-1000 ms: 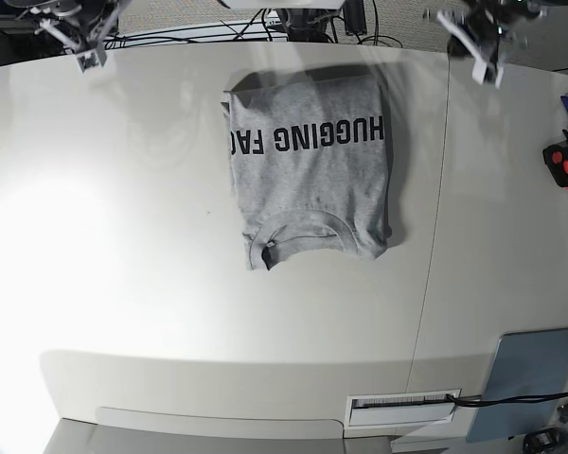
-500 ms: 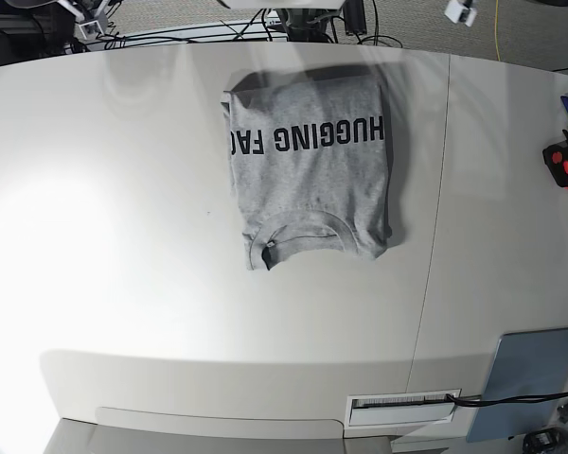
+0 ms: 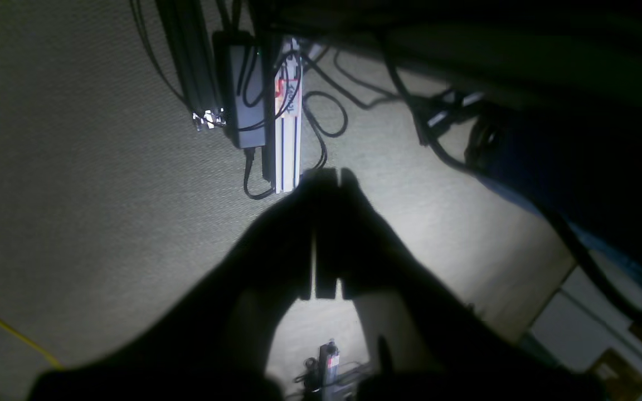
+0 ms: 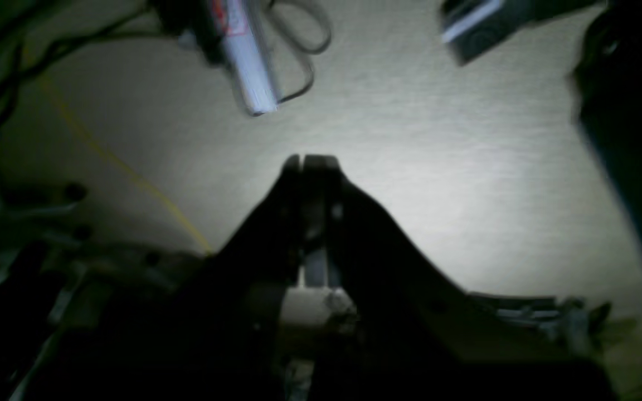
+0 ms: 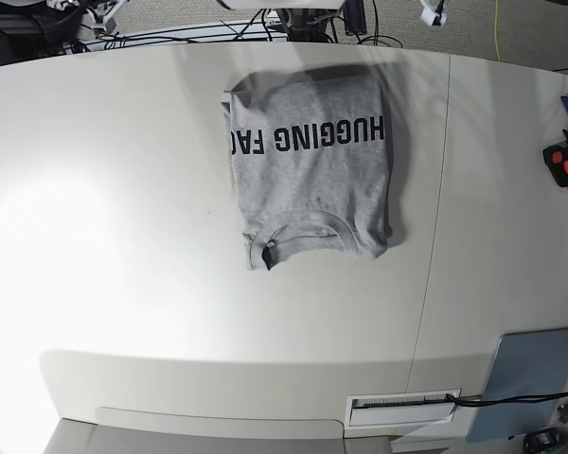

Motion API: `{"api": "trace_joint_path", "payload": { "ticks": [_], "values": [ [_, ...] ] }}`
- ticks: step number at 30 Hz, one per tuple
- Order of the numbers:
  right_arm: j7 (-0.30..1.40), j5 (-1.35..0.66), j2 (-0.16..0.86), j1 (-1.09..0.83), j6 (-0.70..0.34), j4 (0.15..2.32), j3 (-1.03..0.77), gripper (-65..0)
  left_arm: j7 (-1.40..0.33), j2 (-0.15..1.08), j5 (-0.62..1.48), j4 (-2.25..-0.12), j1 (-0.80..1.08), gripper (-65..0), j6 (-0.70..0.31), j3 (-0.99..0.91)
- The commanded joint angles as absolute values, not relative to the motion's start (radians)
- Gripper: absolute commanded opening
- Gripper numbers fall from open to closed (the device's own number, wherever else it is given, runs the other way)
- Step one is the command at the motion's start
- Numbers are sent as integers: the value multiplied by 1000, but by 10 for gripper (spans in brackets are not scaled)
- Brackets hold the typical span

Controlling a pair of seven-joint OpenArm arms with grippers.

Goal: Fold the T-shirt properly

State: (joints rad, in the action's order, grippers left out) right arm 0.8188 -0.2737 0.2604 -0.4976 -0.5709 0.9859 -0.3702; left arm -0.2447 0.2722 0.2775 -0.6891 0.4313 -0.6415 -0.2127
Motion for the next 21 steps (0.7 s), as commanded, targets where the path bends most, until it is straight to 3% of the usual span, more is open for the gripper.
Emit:
{"api": "trace_joint_path", "payload": {
  "ticks": [1,7,13,16,21],
  "values": [
    [788,-244,269,-498,-575,966,-374,-650,-242,282,280,-668,421,-648,-653,-215],
    [496,-1,257,-445,-575,865,-373,-650,-216,282,279,-593,331,-640,-647,-215],
    [302,150,258,-400,-571,758,-289,-650,-197,257,233,-592,299,-548,-539,-215],
    [189,174,258,-364,-535,655,-222,-650,-151,224,151,-588,300,-535,-503,-215],
    [165,173,258,-270,-474,458,-135,-650,-82,148,76,-541,298,-535,-397,-215]
  ]
}}
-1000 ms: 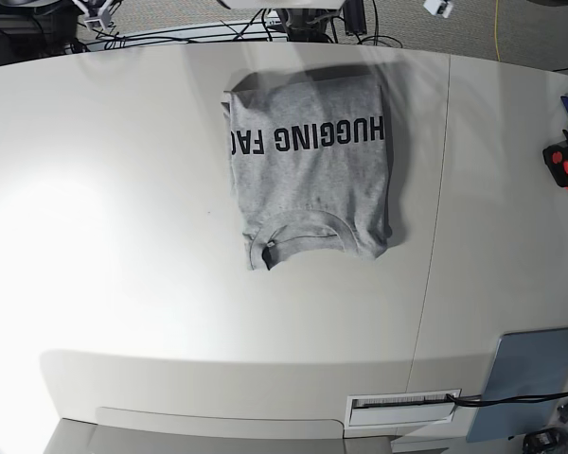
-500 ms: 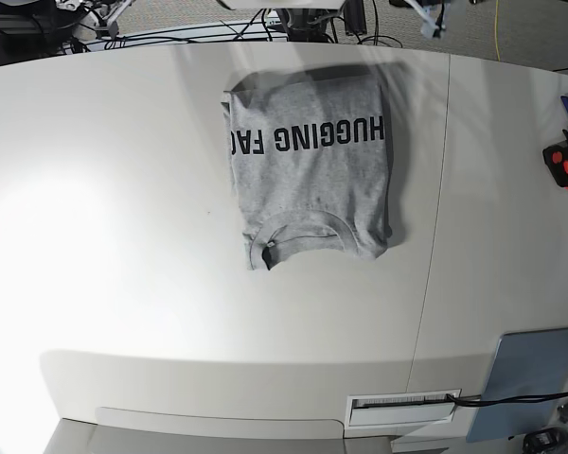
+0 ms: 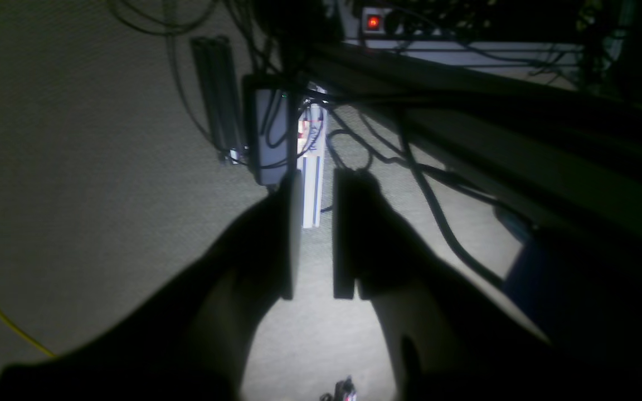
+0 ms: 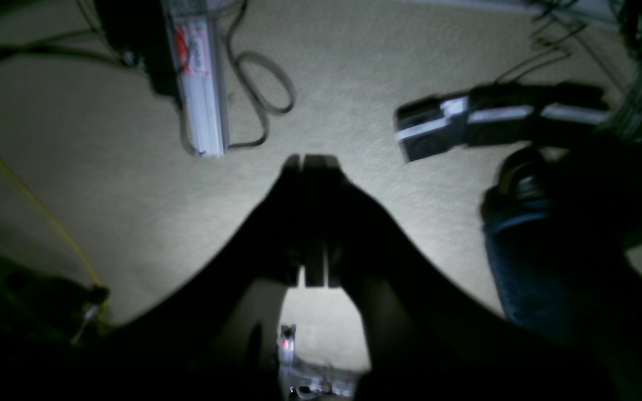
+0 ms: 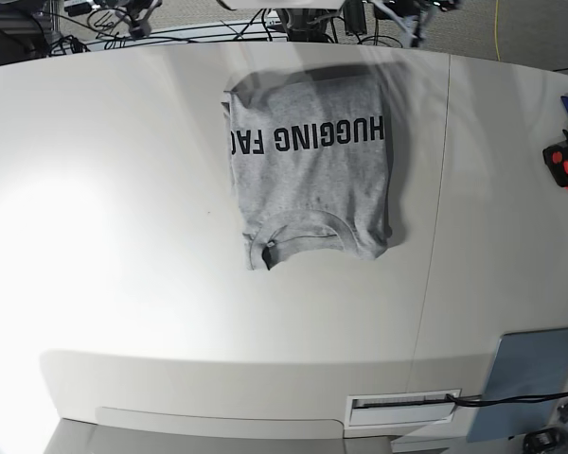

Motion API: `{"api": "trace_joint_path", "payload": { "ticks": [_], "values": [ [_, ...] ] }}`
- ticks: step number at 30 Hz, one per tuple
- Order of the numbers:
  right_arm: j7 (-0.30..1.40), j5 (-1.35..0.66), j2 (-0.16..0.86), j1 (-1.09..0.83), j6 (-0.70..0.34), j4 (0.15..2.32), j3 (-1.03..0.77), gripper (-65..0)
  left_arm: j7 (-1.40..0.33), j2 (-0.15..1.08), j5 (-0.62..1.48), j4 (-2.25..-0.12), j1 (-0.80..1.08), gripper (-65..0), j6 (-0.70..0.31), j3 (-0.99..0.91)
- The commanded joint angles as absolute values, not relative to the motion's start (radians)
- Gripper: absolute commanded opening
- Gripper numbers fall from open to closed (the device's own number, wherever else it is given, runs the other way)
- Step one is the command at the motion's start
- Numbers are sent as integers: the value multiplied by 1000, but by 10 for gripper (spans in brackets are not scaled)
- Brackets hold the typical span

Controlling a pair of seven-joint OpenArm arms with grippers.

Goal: Fold the T-shirt properly

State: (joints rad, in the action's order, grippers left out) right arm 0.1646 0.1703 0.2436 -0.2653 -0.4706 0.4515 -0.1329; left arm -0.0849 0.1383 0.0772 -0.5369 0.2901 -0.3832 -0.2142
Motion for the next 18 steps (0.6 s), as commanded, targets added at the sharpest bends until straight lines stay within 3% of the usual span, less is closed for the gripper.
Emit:
{"api": "trace_joint_path", "payload": {
  "ticks": [1,11,18],
  "values": [
    [164,173,258,-255,-473,434,-127,-650,-76,136,64,-531,296,-535,-367,-215],
    [143,165,258,-215,-473,412,-118,-650,-80,114,51,-524,296,-535,-262,-216],
    [137,142,258,-216,-474,412,-118,-650,-62,114,10,-524,296,-535,-258,-216]
  ]
}}
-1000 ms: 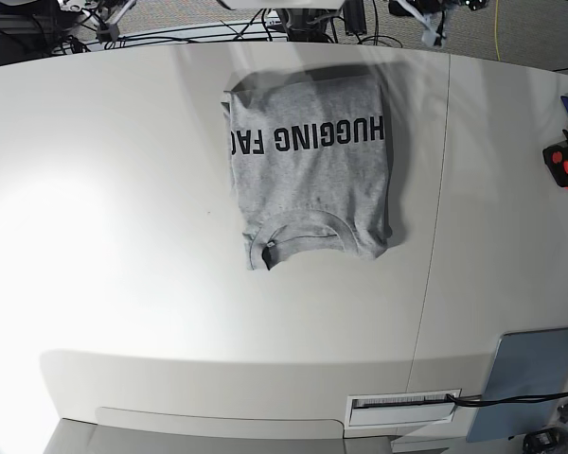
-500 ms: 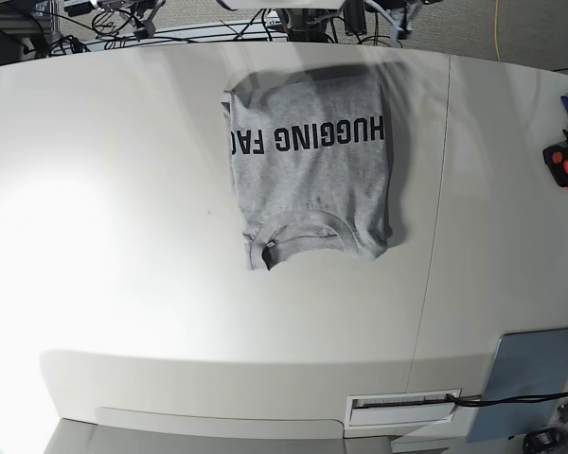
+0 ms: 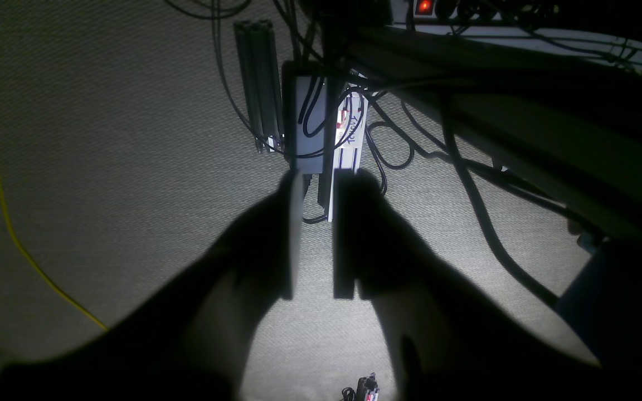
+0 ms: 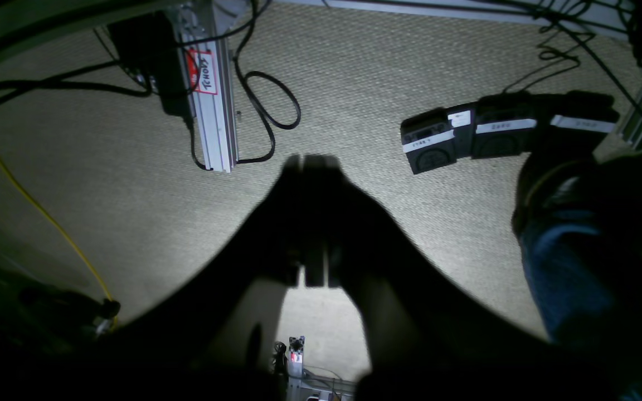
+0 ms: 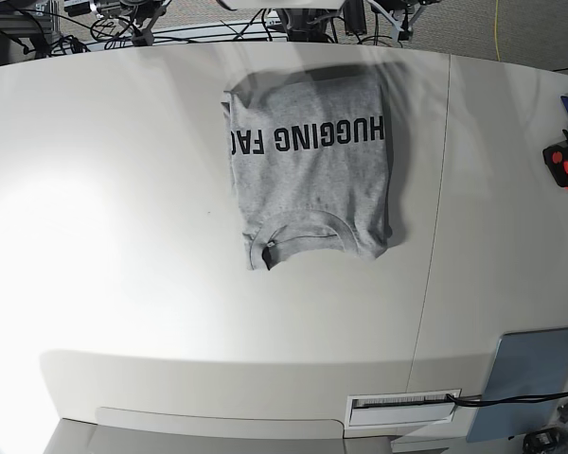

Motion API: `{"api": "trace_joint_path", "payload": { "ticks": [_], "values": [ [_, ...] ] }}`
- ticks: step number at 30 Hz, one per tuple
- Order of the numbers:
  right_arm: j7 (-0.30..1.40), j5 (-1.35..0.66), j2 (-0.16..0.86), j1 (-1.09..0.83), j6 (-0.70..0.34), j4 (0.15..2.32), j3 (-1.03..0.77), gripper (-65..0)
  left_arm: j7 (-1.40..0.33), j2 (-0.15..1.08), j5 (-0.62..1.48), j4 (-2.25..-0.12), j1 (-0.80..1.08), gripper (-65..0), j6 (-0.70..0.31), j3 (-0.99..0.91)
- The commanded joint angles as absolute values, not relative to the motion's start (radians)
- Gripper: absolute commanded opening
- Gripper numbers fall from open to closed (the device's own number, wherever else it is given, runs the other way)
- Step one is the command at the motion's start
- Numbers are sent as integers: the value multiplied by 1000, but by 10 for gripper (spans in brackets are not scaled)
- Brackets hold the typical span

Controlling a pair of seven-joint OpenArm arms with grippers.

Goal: Fold the T-shirt properly

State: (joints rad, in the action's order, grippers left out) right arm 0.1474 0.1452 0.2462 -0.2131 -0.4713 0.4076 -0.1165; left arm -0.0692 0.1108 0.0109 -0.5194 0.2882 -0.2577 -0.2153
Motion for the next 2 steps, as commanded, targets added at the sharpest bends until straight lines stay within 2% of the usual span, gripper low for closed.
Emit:
{"api": "trace_joint_path", "payload": {
  "ticks": [1,2],
  "values": [
    [137,142,258,-216,-474,412,-118,-650,-61,114,10,-524,296,-535,-258,-216],
    [136,142,258,-216,-474,412,-118,-650,-59,114,10,-524,296,-535,-258,-216]
  ]
}}
